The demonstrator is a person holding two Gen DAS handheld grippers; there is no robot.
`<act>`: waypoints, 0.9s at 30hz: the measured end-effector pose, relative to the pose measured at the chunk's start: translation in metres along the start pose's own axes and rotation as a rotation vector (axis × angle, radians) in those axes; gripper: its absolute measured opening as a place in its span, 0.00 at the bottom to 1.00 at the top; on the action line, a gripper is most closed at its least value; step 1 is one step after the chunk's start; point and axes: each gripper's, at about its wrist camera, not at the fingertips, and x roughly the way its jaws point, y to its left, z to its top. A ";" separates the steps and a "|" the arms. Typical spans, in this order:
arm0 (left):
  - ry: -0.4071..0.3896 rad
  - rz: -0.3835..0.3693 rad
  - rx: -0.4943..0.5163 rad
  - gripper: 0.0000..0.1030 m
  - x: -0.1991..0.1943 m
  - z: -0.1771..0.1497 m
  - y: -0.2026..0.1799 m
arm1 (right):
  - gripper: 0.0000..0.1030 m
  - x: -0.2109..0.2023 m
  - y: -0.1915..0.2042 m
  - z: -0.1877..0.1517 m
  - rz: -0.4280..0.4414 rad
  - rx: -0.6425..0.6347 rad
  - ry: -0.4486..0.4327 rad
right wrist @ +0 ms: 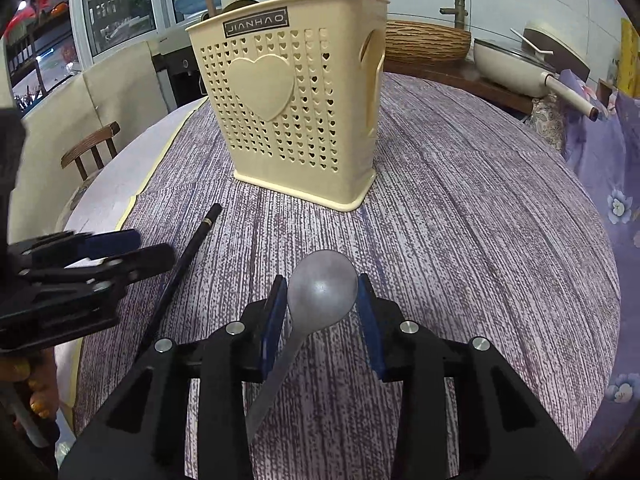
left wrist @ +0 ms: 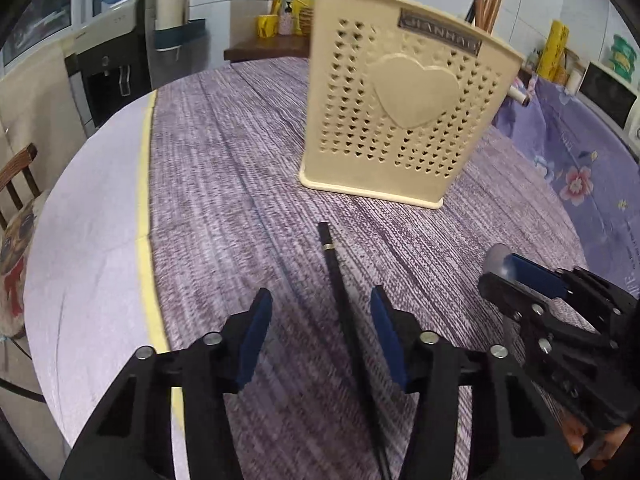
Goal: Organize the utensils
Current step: 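Close the left tool on the black chopstick while the right tool grasps the steel spoon, then lift the black chopstick and steel spoon and carry both over the cream holder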
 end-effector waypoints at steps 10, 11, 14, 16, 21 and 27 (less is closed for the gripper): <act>0.019 0.124 0.050 0.22 0.020 0.006 -0.015 | 0.36 -0.001 -0.002 -0.002 0.013 0.001 -0.010; 0.016 0.134 0.054 0.22 0.020 0.006 -0.018 | 0.36 -0.001 -0.002 -0.002 0.015 0.004 -0.010; 0.005 0.149 0.045 0.19 0.022 0.009 -0.019 | 0.36 0.000 -0.004 -0.003 0.018 0.015 -0.008; -0.001 0.159 0.037 0.14 0.023 0.010 -0.019 | 0.36 0.000 -0.004 -0.004 0.017 0.019 -0.007; -0.017 0.182 0.036 0.10 0.023 0.010 -0.021 | 0.36 0.002 -0.005 -0.005 0.014 0.028 -0.003; -0.022 0.175 0.020 0.08 0.022 0.009 -0.020 | 0.36 0.001 -0.004 -0.004 0.017 0.035 -0.007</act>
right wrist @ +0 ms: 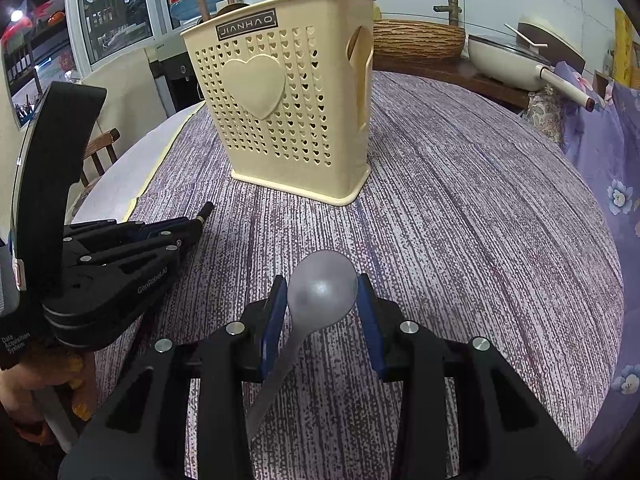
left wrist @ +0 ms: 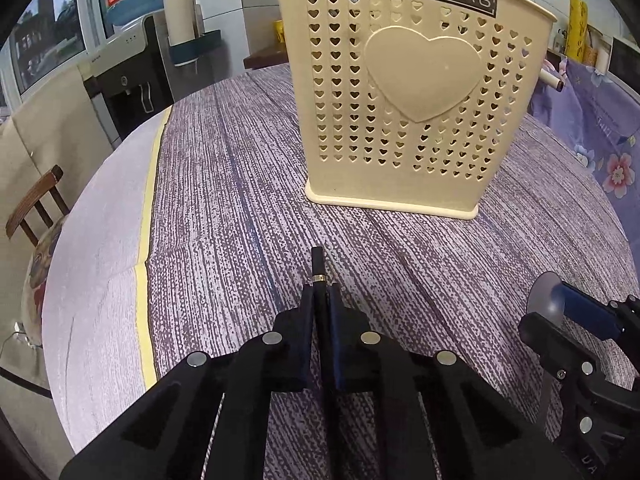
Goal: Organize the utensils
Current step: 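Lift the black chopstick and steel spoon and carry both over the cream holder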
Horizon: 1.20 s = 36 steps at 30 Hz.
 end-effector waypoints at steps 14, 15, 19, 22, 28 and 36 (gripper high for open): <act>0.006 -0.084 -0.064 0.08 -0.005 0.000 0.014 | 0.36 -0.004 -0.002 0.002 0.033 0.003 -0.030; 0.003 -0.091 -0.069 0.08 -0.005 0.002 0.017 | 0.36 -0.005 -0.002 0.002 0.034 0.002 -0.032; -0.014 -0.127 -0.095 0.08 -0.013 0.006 0.024 | 0.36 -0.007 -0.001 0.003 0.040 -0.002 -0.046; -0.033 -0.149 -0.110 0.08 -0.021 0.011 0.029 | 0.36 -0.010 0.001 0.005 0.052 -0.007 -0.057; -0.083 -0.189 -0.141 0.08 -0.041 0.018 0.042 | 0.36 -0.023 0.005 0.013 0.078 -0.016 -0.100; -0.186 -0.223 -0.150 0.08 -0.084 0.019 0.052 | 0.35 -0.048 0.011 0.028 0.102 -0.053 -0.172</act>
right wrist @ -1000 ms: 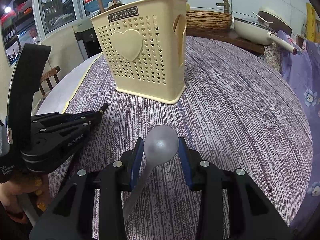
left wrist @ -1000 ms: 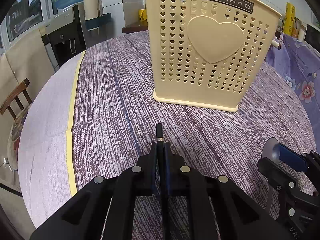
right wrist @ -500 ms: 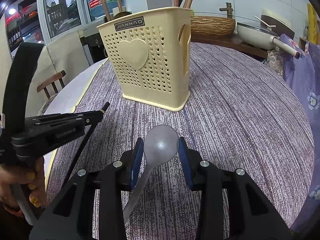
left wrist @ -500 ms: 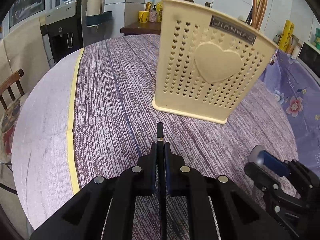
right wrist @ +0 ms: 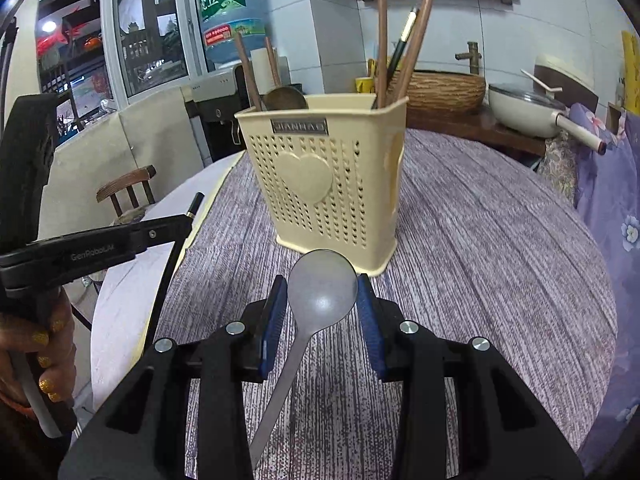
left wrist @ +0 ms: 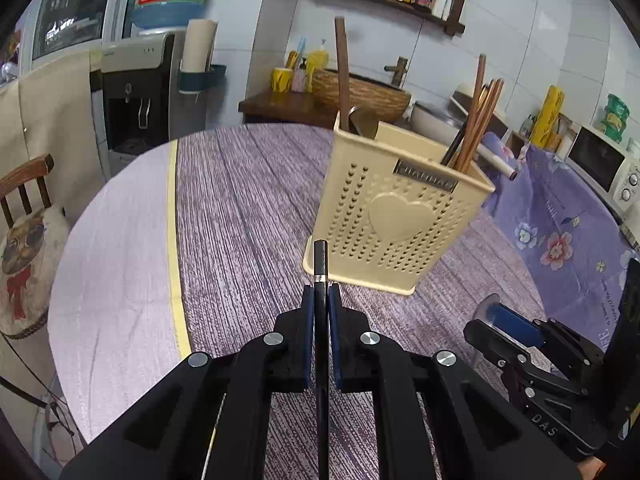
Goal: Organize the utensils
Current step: 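Lift the black chopstick and steel spoon and carry both over the cream holder, then lower the chopstick with the left tool while the right tool lowers the spoon into the holder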
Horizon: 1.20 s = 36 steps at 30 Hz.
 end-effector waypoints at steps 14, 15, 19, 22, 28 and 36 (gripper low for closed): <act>-0.132 -0.050 0.005 0.08 -0.049 0.016 0.000 | 0.35 -0.029 0.015 0.024 0.033 -0.055 -0.068; -0.137 -0.051 0.009 0.08 -0.050 0.017 -0.001 | 0.35 -0.030 0.017 0.024 0.035 -0.058 -0.070; -0.147 -0.054 0.022 0.08 -0.051 0.018 -0.003 | 0.35 -0.029 0.020 0.024 0.039 -0.068 -0.067; -0.151 -0.057 0.027 0.08 -0.052 0.018 -0.003 | 0.35 -0.029 0.020 0.024 0.040 -0.066 -0.067; -0.165 -0.058 0.036 0.08 -0.057 0.021 -0.004 | 0.35 -0.031 0.019 0.029 0.054 -0.061 -0.074; -0.189 -0.074 0.058 0.08 -0.065 0.035 -0.007 | 0.35 -0.038 0.019 0.049 0.087 -0.069 -0.098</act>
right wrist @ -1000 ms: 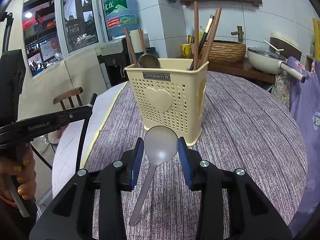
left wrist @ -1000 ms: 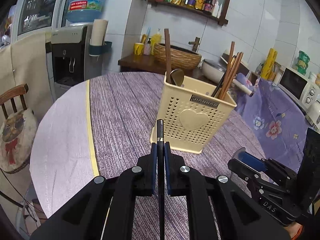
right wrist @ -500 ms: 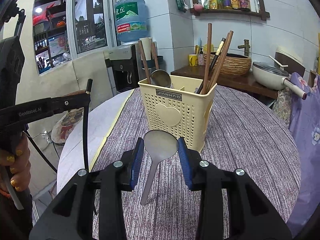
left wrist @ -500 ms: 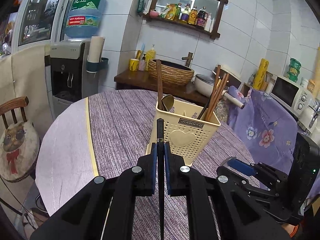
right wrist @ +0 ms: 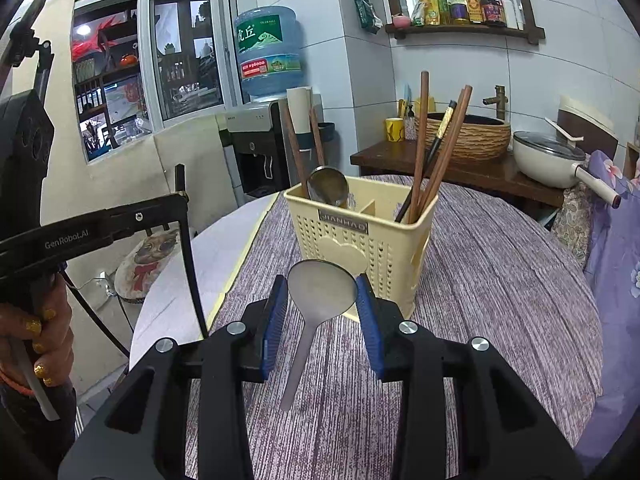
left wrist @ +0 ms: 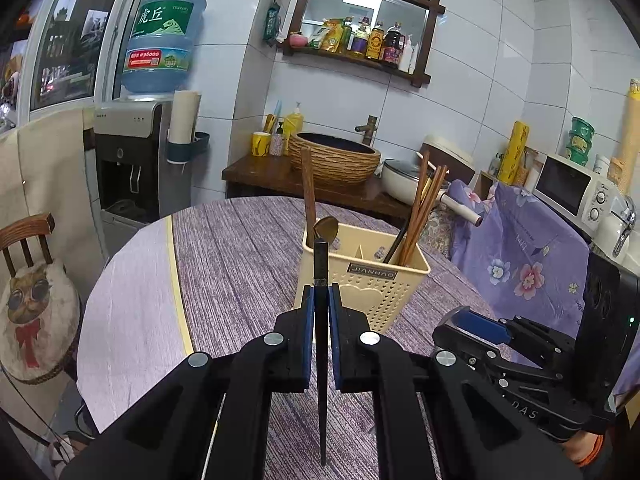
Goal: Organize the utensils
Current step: 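Lower the chopstick with the left tool while the right tool lowers the spoon into the holder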
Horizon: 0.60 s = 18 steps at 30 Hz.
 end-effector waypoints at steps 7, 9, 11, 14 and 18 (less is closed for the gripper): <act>-0.057 -0.022 0.022 0.08 -0.009 0.037 -0.006 | 0.35 -0.008 -0.003 0.043 0.022 -0.024 -0.051; -0.090 -0.031 0.037 0.08 -0.016 0.059 -0.010 | 0.35 -0.013 -0.004 0.063 0.027 -0.032 -0.075; -0.118 -0.034 0.044 0.08 -0.020 0.080 -0.013 | 0.35 -0.017 -0.008 0.087 0.013 -0.035 -0.108; -0.159 -0.038 0.039 0.08 -0.023 0.117 -0.019 | 0.35 -0.022 -0.014 0.122 -0.039 -0.041 -0.169; -0.241 0.014 0.043 0.08 -0.018 0.150 -0.030 | 0.35 -0.020 -0.020 0.151 -0.112 -0.061 -0.220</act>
